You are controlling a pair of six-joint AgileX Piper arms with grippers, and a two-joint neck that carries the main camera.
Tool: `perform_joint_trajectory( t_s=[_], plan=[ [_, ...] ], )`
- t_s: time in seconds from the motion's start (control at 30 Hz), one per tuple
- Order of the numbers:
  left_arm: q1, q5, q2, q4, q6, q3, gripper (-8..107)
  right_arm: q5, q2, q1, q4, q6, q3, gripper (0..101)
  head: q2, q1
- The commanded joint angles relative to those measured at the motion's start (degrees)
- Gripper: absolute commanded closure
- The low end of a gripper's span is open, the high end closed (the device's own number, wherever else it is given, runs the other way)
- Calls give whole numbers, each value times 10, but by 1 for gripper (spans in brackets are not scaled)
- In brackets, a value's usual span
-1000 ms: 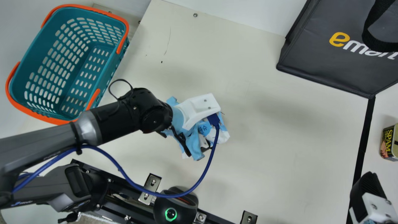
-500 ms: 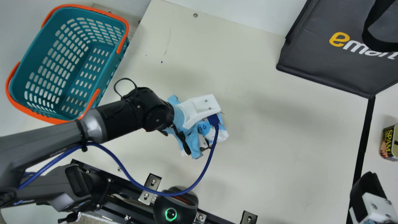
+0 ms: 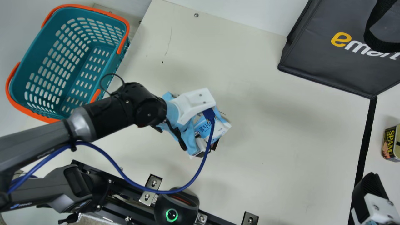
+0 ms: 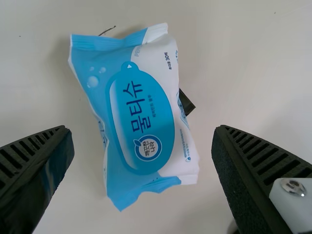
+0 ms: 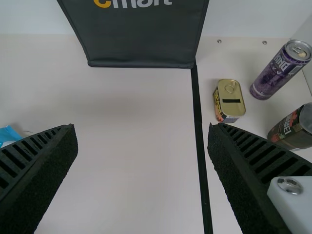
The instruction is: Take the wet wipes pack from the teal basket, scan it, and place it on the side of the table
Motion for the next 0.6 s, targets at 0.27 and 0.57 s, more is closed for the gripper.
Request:
perform_joint_trajectory(
  t_s=[0.27, 0.57],
  plan=[
    [65, 58, -67, -23, -7, -2, 9, 0, 0, 0, 0, 0, 0, 6, 1, -17],
    [134, 101, -129, -4, -53, -14, 9, 0, 0, 0, 0, 0, 0, 6, 1, -17]
  ],
)
